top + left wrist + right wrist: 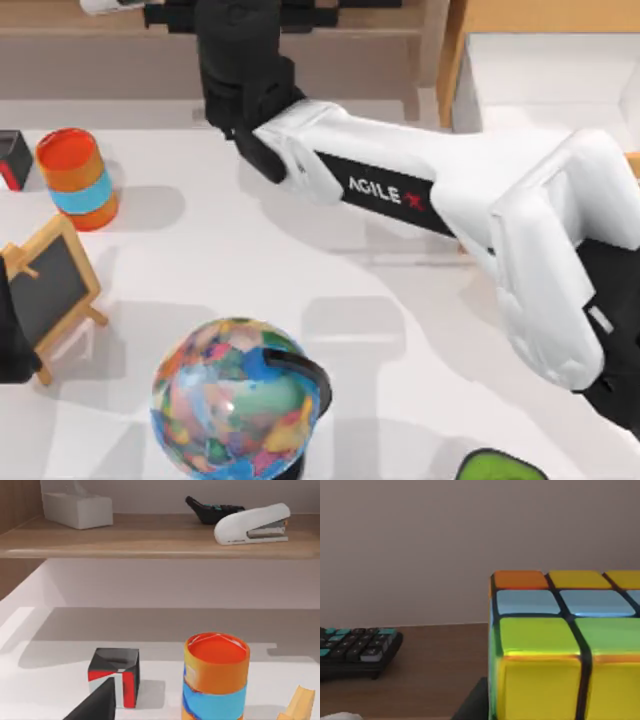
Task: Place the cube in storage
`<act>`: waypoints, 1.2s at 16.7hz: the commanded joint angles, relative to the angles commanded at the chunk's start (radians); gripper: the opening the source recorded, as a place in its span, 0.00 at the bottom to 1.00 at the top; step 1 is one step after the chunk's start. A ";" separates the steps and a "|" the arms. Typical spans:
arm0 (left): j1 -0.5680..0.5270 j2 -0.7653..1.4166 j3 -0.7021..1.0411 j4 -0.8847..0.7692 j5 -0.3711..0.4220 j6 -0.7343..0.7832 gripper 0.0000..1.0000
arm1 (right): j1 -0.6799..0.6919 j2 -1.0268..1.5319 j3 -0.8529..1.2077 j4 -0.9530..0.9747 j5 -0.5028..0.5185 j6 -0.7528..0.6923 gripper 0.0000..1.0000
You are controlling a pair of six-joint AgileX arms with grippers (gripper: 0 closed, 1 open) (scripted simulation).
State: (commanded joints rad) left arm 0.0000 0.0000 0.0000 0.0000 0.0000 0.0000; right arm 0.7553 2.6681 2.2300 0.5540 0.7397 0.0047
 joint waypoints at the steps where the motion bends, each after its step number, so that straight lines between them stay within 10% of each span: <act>1: 0.000 0.000 0.000 0.000 0.000 0.000 1.00 | -0.001 -0.014 0.016 0.034 -0.021 -0.003 0.00; 20: 0.000 0.000 0.000 0.000 0.000 0.000 1.00 | 0.006 -0.075 -0.150 -0.048 0.059 0.010 0.00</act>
State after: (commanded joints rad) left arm 0.0000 0.0000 0.0000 0.0000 0.0000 0.0000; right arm 0.7614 2.5932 2.0800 0.5059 0.7984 0.0148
